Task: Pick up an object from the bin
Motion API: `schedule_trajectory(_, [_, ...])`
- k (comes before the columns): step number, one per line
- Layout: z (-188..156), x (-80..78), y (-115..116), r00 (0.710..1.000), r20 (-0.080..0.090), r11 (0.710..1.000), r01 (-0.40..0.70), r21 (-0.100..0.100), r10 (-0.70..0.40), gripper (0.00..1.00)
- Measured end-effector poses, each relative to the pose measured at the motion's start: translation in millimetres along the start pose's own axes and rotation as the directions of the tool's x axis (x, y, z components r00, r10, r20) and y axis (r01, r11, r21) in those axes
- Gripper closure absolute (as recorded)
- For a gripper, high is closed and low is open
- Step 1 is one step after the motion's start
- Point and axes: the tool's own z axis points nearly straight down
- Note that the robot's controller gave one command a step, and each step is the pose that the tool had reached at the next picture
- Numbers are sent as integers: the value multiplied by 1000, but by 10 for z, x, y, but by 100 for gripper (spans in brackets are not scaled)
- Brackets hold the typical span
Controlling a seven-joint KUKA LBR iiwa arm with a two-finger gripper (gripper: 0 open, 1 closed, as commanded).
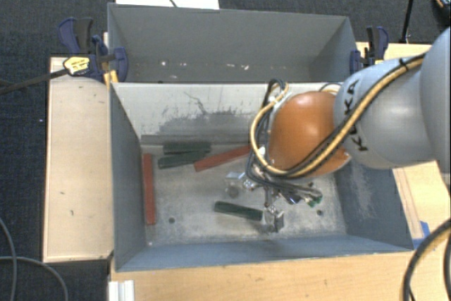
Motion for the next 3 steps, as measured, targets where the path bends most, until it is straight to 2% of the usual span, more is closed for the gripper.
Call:
schedule_trajectory(1, [-15, -7, -2, 1000, 2, 1000, -5, 1, 5, 100])
schedule_trajectory(2, [-13, -7, -1, 1000, 2, 1000, -7, 0, 7, 0])
schedule_trajectory(3, [-13, -6, -1, 1000, 2, 1000, -10, 0, 10, 100])
